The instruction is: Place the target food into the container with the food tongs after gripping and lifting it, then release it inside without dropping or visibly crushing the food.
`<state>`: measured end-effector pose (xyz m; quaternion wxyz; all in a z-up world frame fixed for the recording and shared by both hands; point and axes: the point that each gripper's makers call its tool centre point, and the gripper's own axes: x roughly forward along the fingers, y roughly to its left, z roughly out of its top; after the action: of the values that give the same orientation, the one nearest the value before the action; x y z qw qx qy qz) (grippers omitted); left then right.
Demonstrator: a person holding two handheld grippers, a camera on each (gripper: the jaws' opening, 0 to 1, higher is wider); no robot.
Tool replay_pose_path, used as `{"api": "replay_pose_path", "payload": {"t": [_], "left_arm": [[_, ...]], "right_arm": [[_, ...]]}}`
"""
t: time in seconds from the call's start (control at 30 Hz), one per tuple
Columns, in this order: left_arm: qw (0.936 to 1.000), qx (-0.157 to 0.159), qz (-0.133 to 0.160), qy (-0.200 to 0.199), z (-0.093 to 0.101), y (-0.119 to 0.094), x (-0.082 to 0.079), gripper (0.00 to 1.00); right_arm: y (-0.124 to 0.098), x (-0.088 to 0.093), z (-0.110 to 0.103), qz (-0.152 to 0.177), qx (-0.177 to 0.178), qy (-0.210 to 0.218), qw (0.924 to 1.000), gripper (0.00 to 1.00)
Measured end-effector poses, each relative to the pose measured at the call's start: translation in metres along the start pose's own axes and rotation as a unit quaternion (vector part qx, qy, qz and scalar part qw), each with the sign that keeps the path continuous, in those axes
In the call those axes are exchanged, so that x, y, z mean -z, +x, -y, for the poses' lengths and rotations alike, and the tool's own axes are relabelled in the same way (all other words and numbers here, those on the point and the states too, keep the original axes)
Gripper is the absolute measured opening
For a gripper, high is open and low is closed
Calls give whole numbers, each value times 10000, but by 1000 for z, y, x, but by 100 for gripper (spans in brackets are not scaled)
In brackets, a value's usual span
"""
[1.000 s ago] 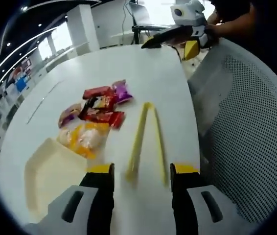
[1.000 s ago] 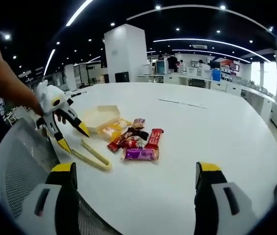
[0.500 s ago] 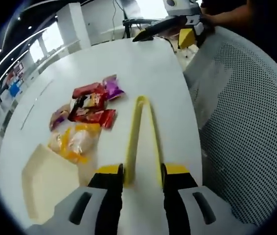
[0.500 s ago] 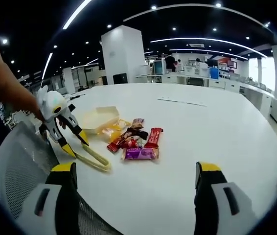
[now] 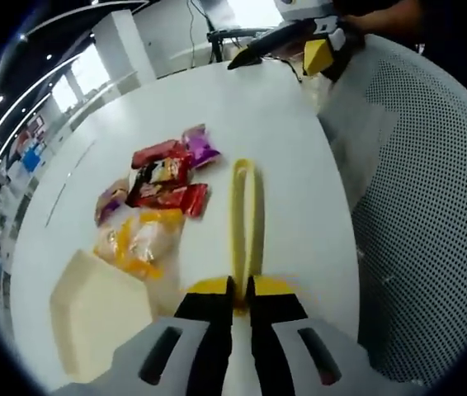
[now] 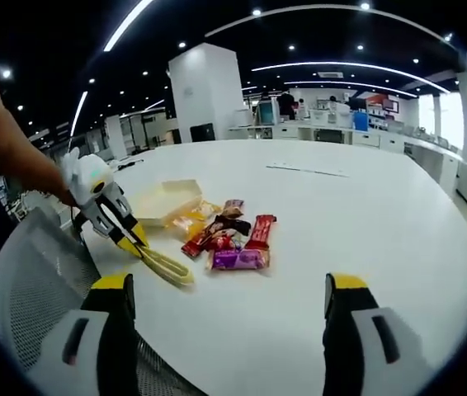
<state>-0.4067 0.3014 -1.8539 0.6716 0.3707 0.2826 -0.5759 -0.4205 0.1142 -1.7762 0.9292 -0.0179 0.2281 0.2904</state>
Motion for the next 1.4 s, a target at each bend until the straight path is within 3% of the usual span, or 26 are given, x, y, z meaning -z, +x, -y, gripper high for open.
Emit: {"api": "replay_pose_path", "payload": {"t": [0.13, 0.3, 0.57, 0.63, 0.7, 0.9, 1.03, 1.33, 1.4], "left_arm": [[9991, -63, 183, -389, -2, -3, 0, 1], [9975, 25, 395, -587, -5, -13, -8, 1], [9919, 90, 961, -825, -20, -39, -42, 1], [9899, 131, 1127, -854, -24, -48, -55, 1], [9831, 363, 1392, -1132, -21, -57, -68, 1], [9807, 276, 1642, -1021, -30, -79, -92, 1], [9785, 260, 1854, -870, -41, -101, -117, 1], [9708, 328, 2283, -664, -55, -149, -169, 2], [9686, 377, 2382, -612, -55, -156, -176, 2]], "right_arm": [[0, -4, -3, 23, -78, -13, 10000, 88], [0, -9, -4, 17, -143, -45, 9999, 85], [-1, -28, -10, 86, -313, -145, 9994, 76], [-4, -44, -17, 253, -433, -268, 9984, 77], [-6, -59, -23, 358, -587, -368, 9970, 78], [-9, -96, -41, 559, -1095, -520, 9910, 74], [-14, -124, -55, 762, -1483, -582, 9843, 70], [-17, -165, -64, 1070, -1796, -747, 9750, 64], [-20, -176, -70, 1217, -2007, -639, 9699, 60]]}}
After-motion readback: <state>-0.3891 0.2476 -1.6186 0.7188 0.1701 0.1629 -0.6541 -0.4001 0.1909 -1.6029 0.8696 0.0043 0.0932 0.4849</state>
